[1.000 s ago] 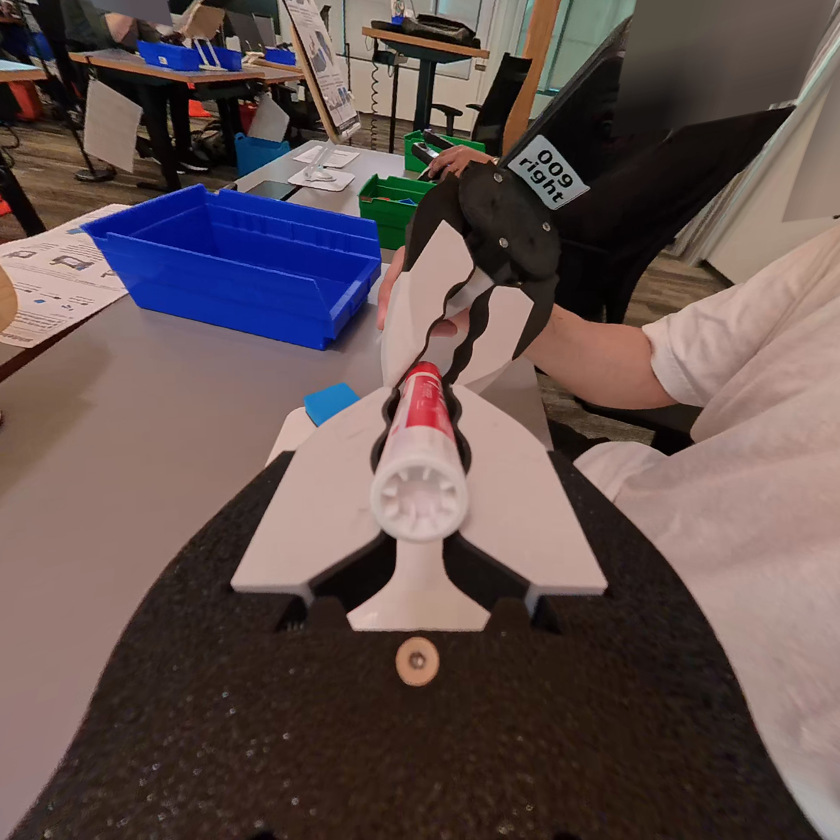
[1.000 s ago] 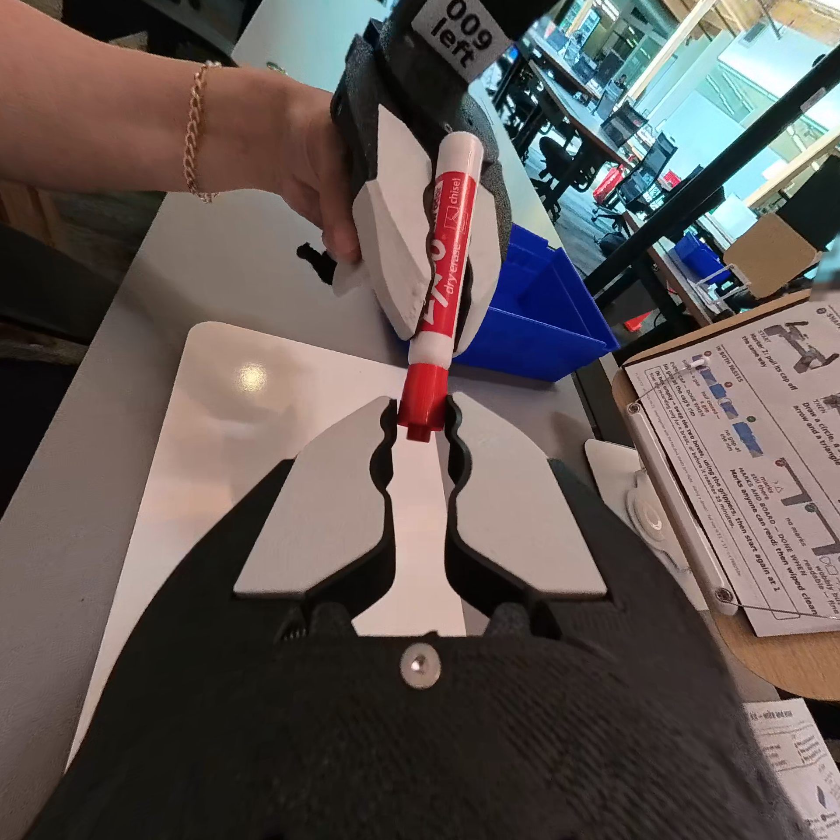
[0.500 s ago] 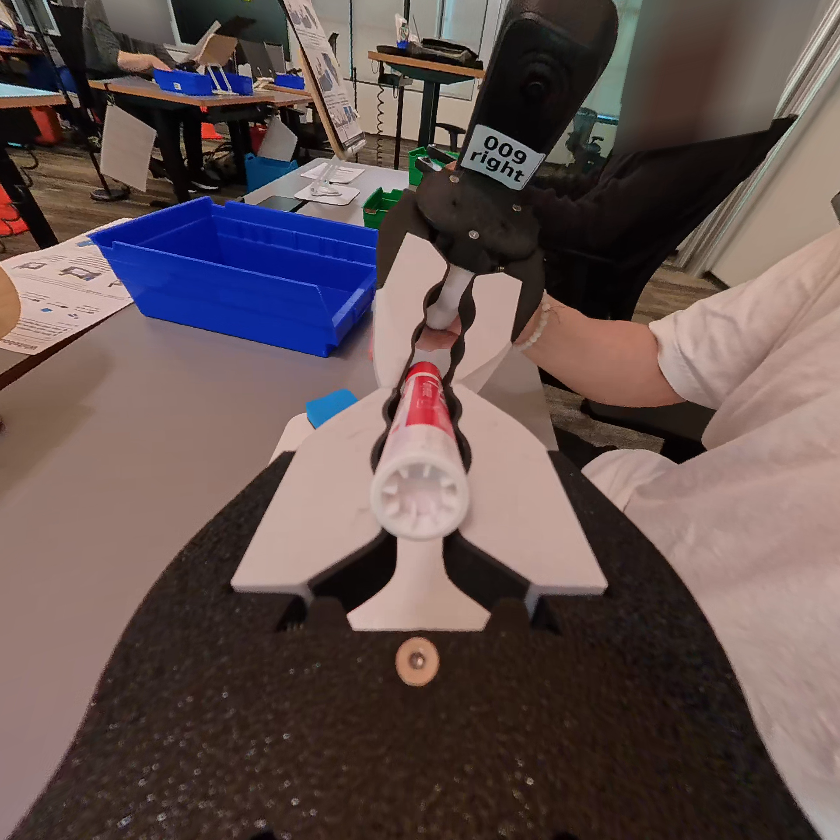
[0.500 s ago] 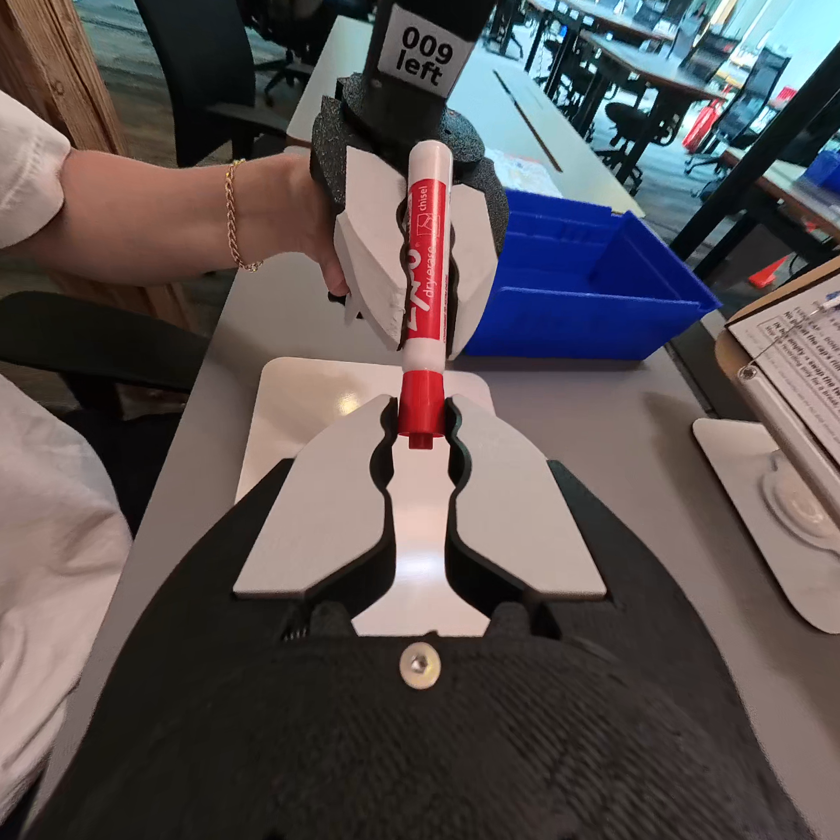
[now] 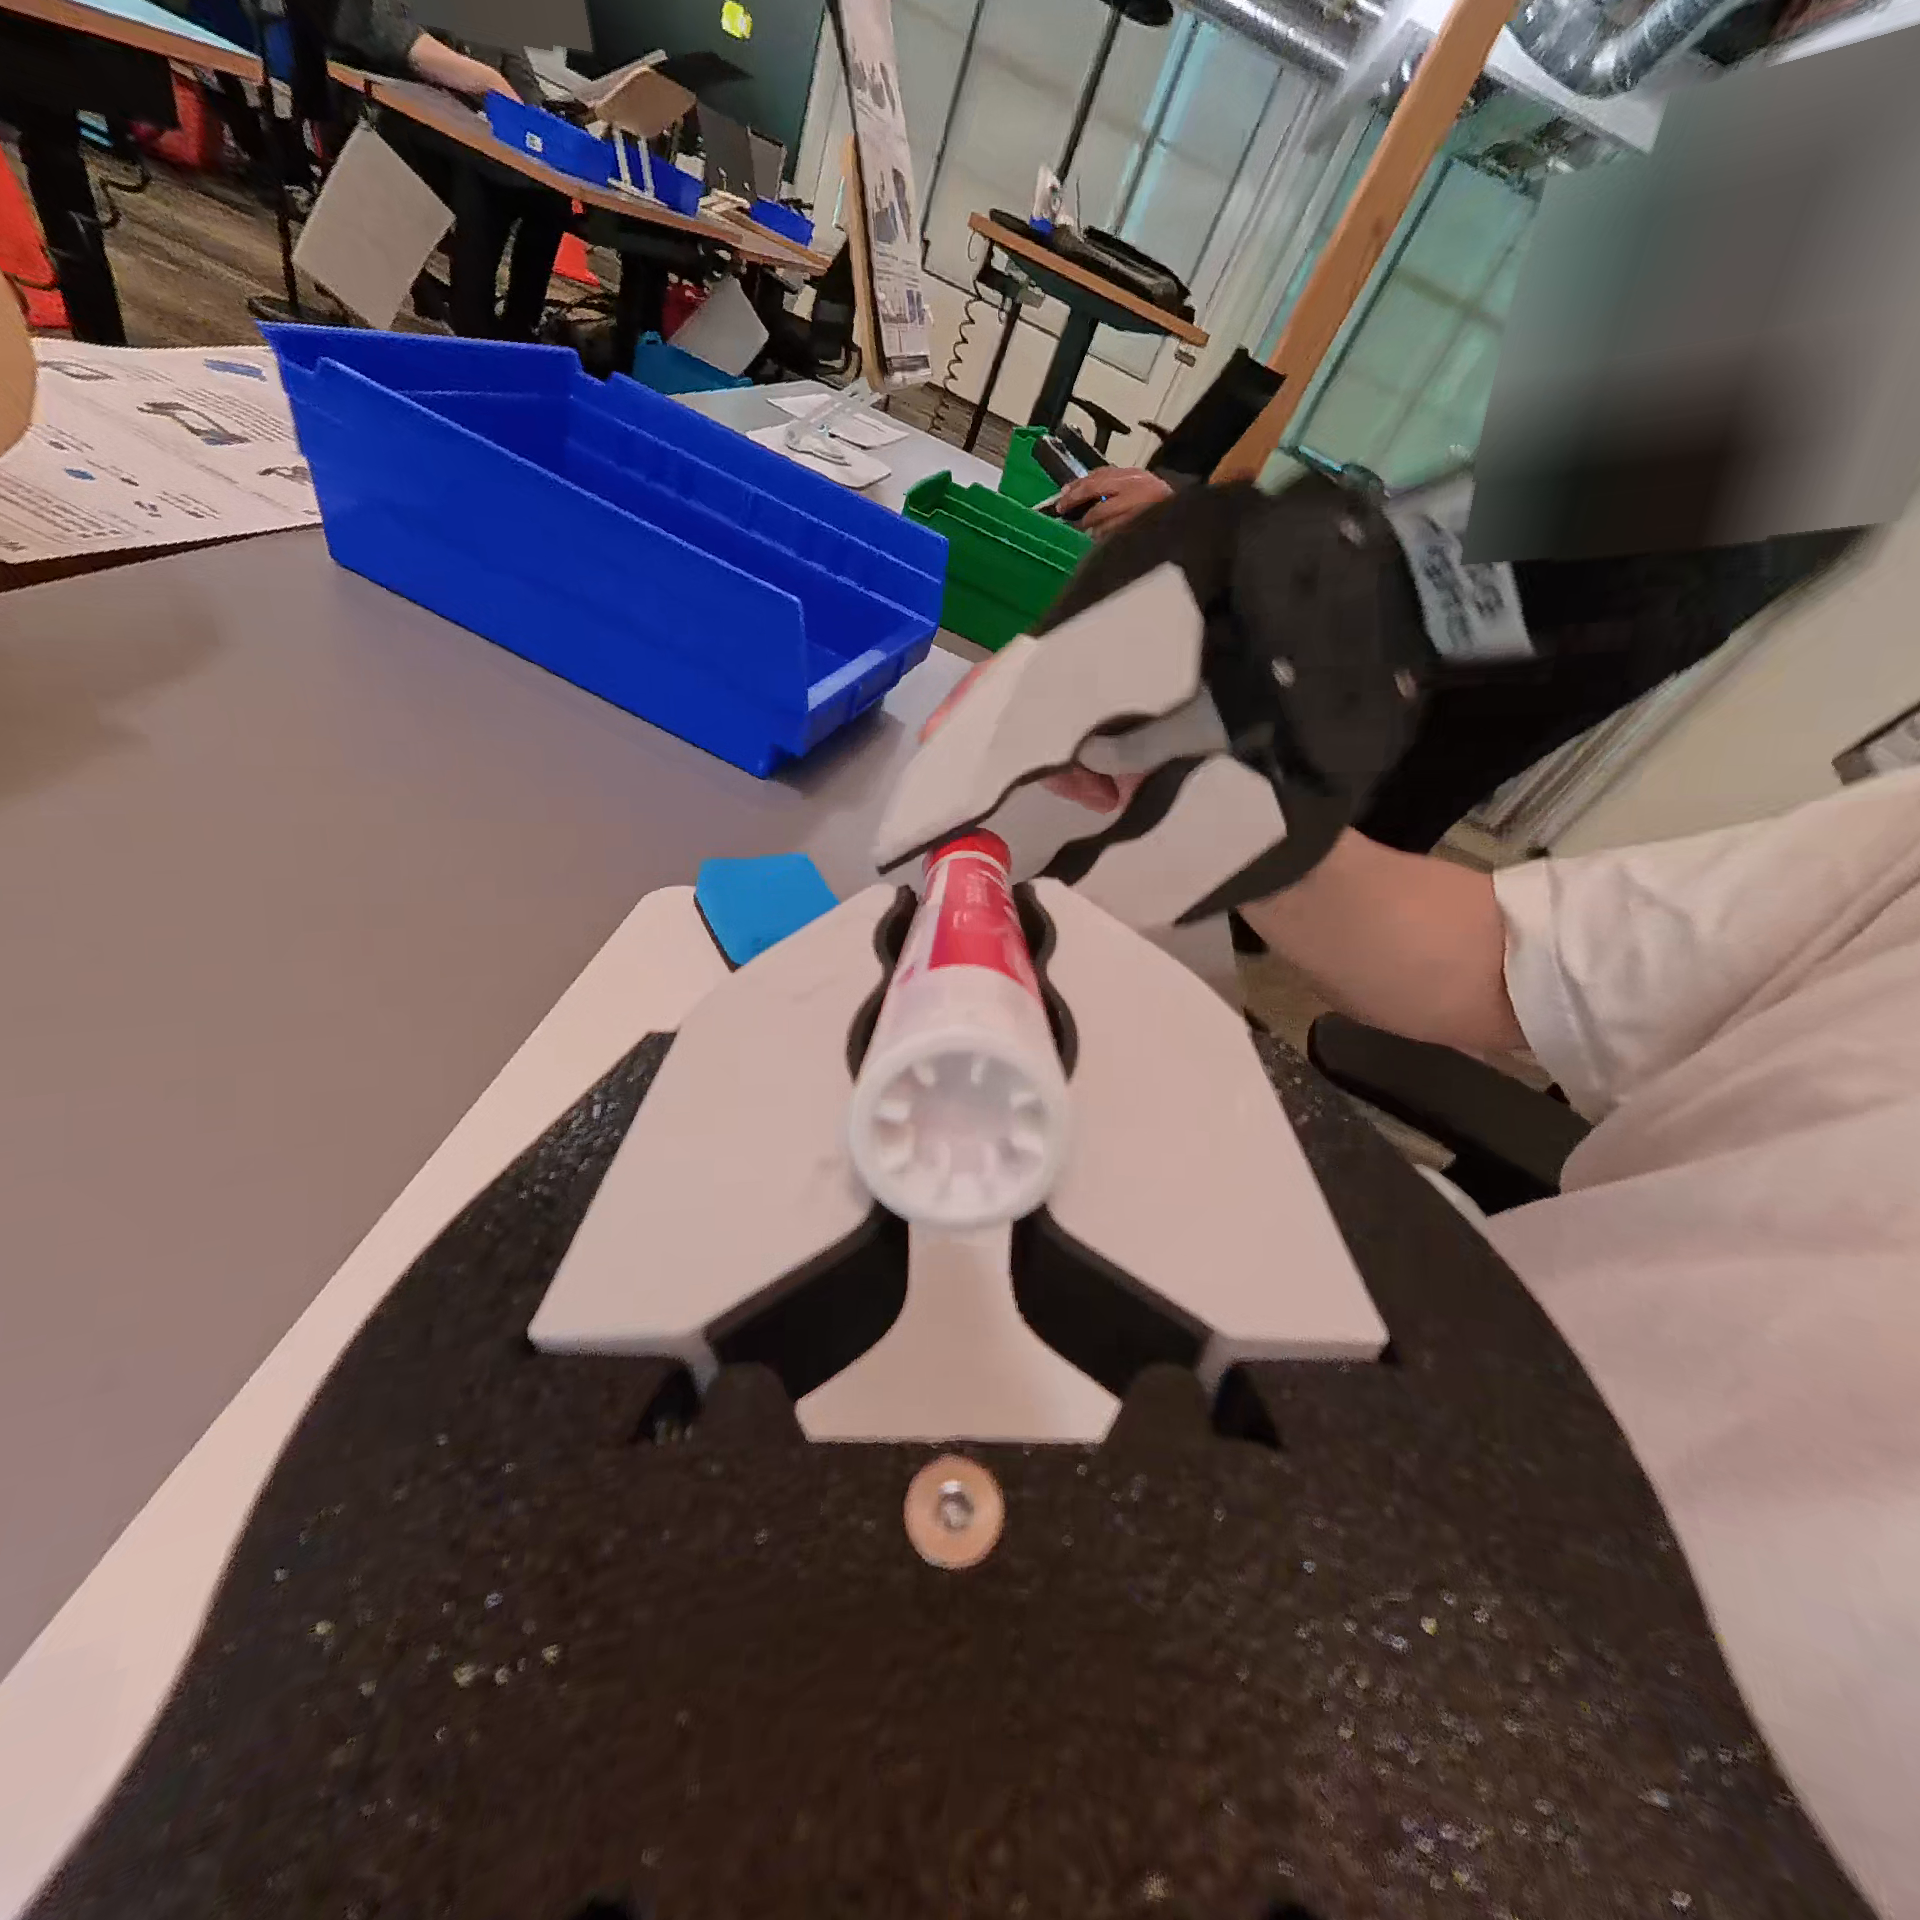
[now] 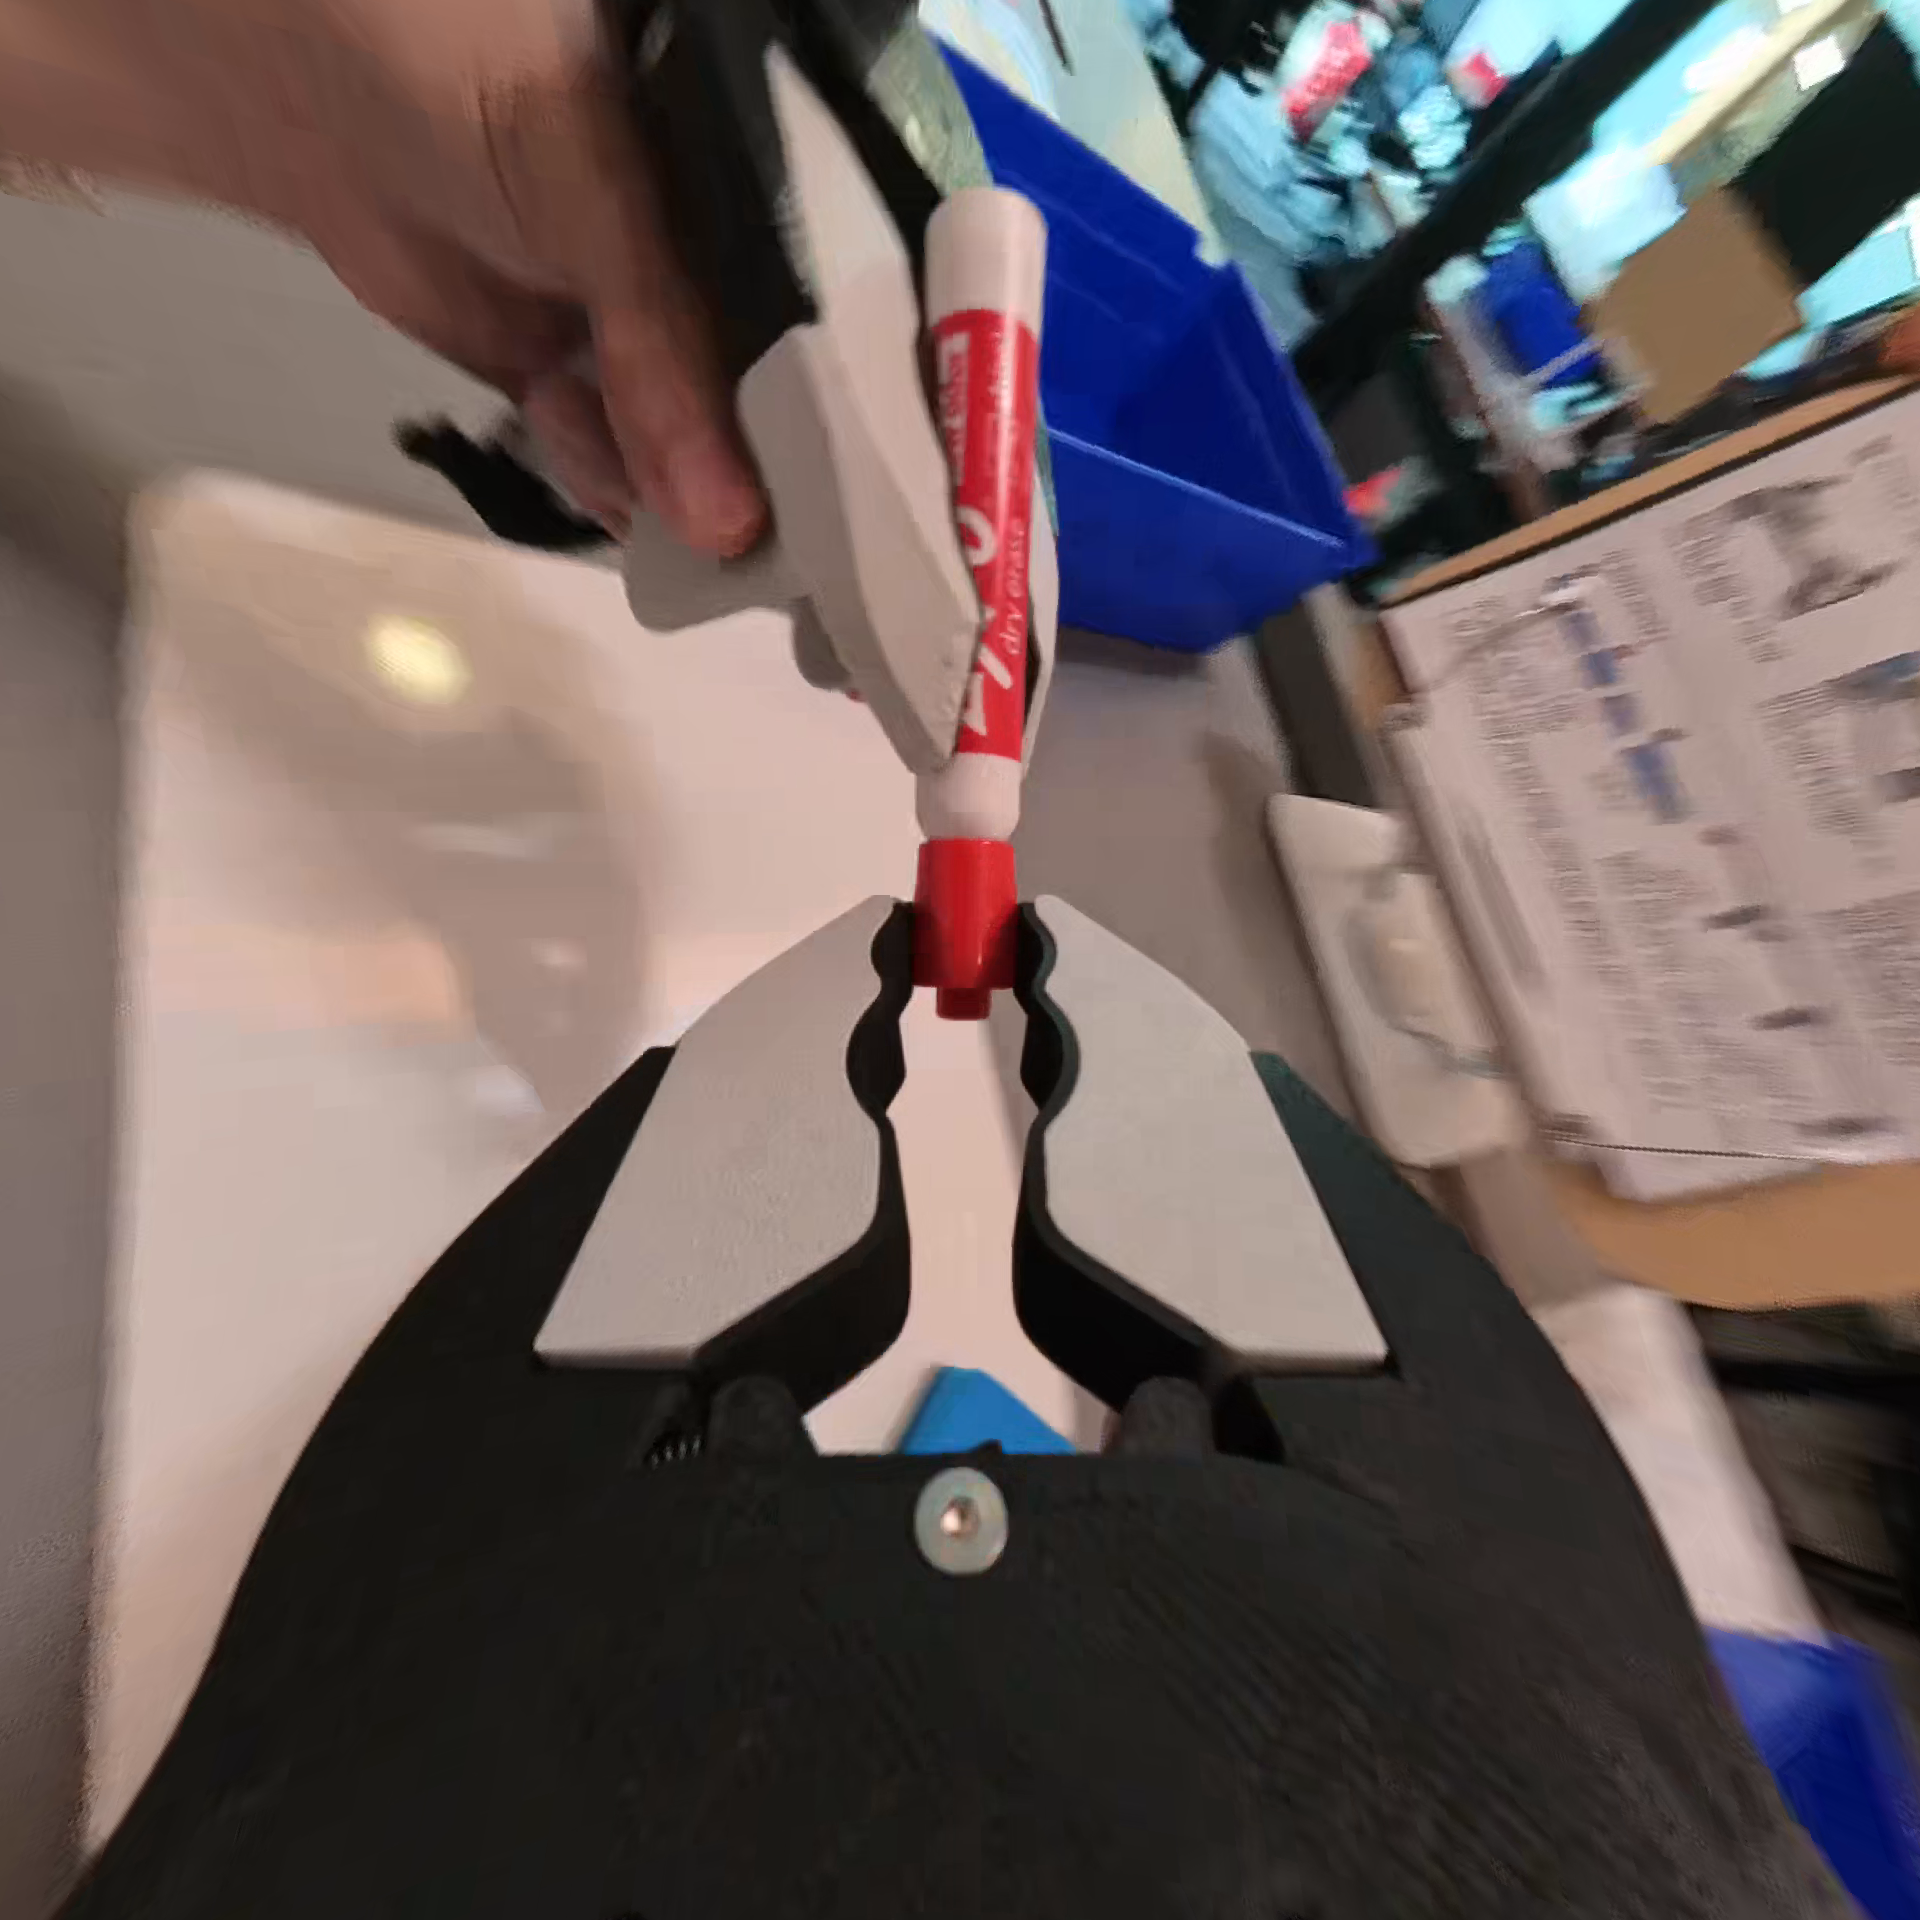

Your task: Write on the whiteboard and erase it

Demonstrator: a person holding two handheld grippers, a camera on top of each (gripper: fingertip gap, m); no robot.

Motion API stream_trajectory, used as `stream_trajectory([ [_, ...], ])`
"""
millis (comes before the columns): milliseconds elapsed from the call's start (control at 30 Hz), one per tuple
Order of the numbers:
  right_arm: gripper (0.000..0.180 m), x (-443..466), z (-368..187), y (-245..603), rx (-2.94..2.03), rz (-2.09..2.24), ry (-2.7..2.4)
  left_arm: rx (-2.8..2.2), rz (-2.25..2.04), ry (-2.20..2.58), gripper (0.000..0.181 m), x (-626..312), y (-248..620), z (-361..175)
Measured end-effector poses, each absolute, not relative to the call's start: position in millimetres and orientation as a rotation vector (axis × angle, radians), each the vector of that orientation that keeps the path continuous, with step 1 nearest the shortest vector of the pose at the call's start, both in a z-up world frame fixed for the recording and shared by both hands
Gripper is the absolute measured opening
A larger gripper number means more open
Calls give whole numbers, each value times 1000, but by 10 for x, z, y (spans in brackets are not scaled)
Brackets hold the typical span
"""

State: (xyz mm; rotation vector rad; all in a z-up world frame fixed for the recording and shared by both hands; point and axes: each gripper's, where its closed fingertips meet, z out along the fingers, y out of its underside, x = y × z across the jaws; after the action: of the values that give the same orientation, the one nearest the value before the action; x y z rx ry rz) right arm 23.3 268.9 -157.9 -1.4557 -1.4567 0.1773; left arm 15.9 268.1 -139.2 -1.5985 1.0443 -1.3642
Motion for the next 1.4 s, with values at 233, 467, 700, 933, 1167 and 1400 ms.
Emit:
stream_trajectory([
  [233,20,297,-1714,2675,-1470,21,-1534,-1553,-1159,1199,19,177,2630,-1479],
  [467,20,837,-1977,2985,-1578,-312,-1519,-1639,-1207,940,19,-54,2873,-1436],
  [700,19,763,-1682,2772,-1646,520,-1210,-1562,-1218,914,19,-376,2898,-1313],
  [933,20,930,-2109,2666,-1790,484,-1102,-1560,-1219,871,19,-508,2877,-1611],
  [1167,20,1053,-2321,2604,-1831,452,-1037,-1649,-924,981,19,-638,2911,-1907],
  [1400,20,1086,-2421,2572,-1826,420,-1030,-1691,-770,1050,19,-724,2882,-2009],
])
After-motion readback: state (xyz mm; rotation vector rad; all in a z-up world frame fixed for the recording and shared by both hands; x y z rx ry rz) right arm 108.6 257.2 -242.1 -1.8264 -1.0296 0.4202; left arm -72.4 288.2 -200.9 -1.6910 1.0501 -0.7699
